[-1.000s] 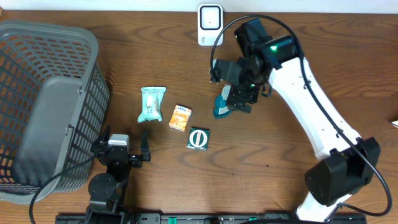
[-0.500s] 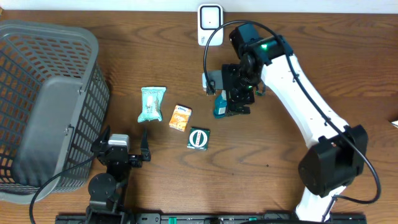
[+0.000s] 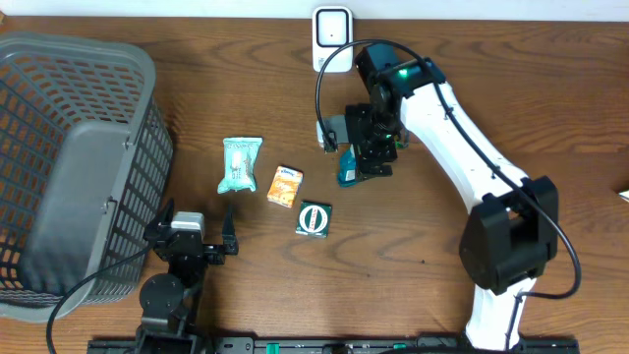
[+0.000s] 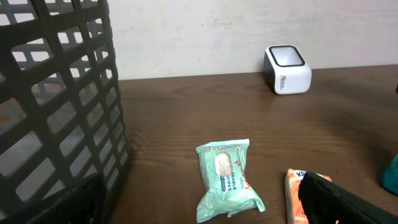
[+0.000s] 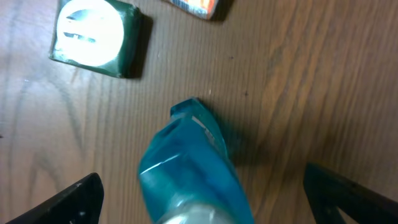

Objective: Scan the item barcode
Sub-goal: 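Lift the Listerine bottle and reorient it above the table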

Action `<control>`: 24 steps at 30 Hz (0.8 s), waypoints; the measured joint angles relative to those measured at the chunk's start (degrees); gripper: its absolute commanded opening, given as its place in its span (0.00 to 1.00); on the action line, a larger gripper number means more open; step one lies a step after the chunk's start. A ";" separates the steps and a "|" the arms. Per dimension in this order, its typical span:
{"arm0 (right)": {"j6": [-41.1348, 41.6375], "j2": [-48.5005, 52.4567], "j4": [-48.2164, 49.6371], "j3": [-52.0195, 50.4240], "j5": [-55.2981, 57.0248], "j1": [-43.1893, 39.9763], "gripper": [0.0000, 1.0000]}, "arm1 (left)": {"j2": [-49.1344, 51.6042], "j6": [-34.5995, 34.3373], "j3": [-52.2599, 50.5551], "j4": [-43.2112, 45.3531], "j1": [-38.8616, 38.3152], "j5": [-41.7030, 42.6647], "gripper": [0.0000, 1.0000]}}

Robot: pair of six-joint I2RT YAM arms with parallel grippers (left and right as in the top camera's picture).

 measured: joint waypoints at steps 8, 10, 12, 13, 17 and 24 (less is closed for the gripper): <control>-0.76 1.81 0.46 0.11 -0.26 -0.55 0.56 | 0.00 0.00 0.00 0.00 0.00 -0.02 0.98; -0.85 1.81 0.46 0.11 -0.52 -0.57 0.52 | 0.00 0.00 0.00 0.00 0.00 0.00 0.98; -0.59 1.81 0.42 0.11 -0.68 -0.59 0.45 | 0.00 0.00 0.00 0.00 0.00 0.00 0.98; -0.22 1.81 0.44 0.11 -0.81 -0.59 0.41 | 0.00 0.00 0.00 0.00 0.00 -0.02 0.98; 1.60 1.81 0.52 0.11 -0.96 -0.59 0.35 | 0.00 0.00 0.00 0.00 0.00 -0.02 0.98; 5.97 1.81 1.11 0.11 -1.25 -0.57 0.19 | 0.00 0.00 0.00 0.00 0.00 0.00 0.98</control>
